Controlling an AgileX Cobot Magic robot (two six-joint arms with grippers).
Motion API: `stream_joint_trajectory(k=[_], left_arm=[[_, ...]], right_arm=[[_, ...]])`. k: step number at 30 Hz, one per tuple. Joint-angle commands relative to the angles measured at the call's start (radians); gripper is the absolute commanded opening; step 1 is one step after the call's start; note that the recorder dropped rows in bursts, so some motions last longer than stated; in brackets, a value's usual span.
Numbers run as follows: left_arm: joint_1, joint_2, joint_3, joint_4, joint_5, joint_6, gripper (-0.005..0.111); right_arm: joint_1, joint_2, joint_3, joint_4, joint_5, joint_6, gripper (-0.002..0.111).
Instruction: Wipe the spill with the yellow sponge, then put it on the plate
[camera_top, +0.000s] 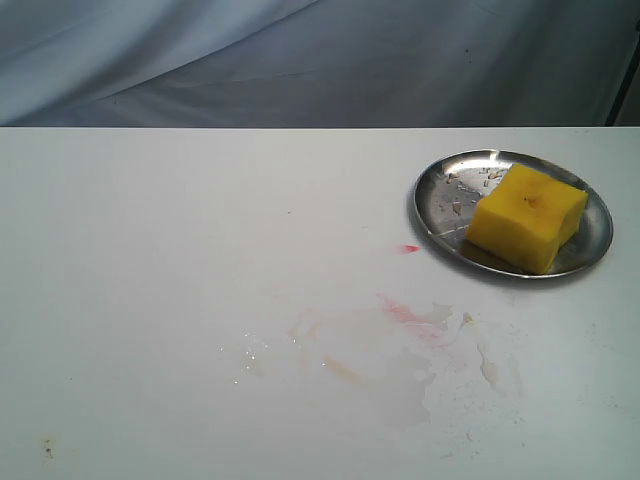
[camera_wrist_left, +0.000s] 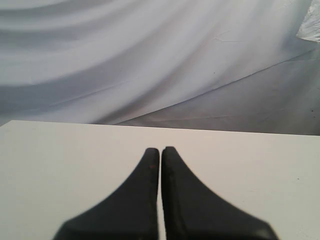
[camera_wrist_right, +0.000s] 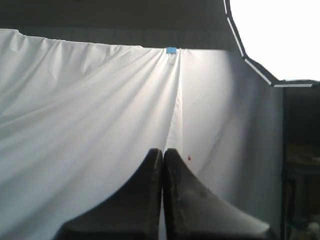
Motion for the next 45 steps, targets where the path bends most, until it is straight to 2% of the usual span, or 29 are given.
stream_joint_trajectory(k=[1,8,20,27,29,34,36,38,45], left_arm=[[-0.006,-0.003,0.005,0.002,-0.002,-0.003,0.003],[-0.006,-0.003,0.005,0.002,-0.002,-0.003,0.003],[-0.006,-0.003,0.005,0.002,-0.002,-0.003,0.003],[-0.006,-0.003,0.005,0.002,-0.002,-0.003,0.003],[-0.006,-0.003,0.005,0.002,-0.002,-0.003,0.003],[-0.006,-0.003,0.005,0.002,-0.002,-0.003,0.003],[-0.006,-0.003,0.005,0.002,-0.002,-0.003,0.003],[-0.006,-0.003,0.005,0.002,-0.002,-0.003,0.003],[-0.006,-0.003,0.005,0.002,-0.002,-0.003,0.003]], right_arm=[[0.002,-0.060,0.009,-0.009,0.009,-0.079,0.000],[0.002,-0.191,0.009,-0.009,0.061,-0.079,0.000],[0.002,-0.373,0.009,-0.009,0.277,-0.081,0.000],[0.003,-0.378,0.009,0.006,0.442,-0.081,0.000],[0.003,-0.378,0.060,0.038,0.457,-0.079,0.000],[0.004,-0.378,0.312,0.075,0.453,-0.079,0.000],[0.004,-0.378,0.400,0.167,0.408,-0.076,0.000],[0.004,-0.378,0.454,0.239,0.344,-0.076,0.000],[0.004,-0.378,0.568,0.212,0.229,-0.040,0.000]])
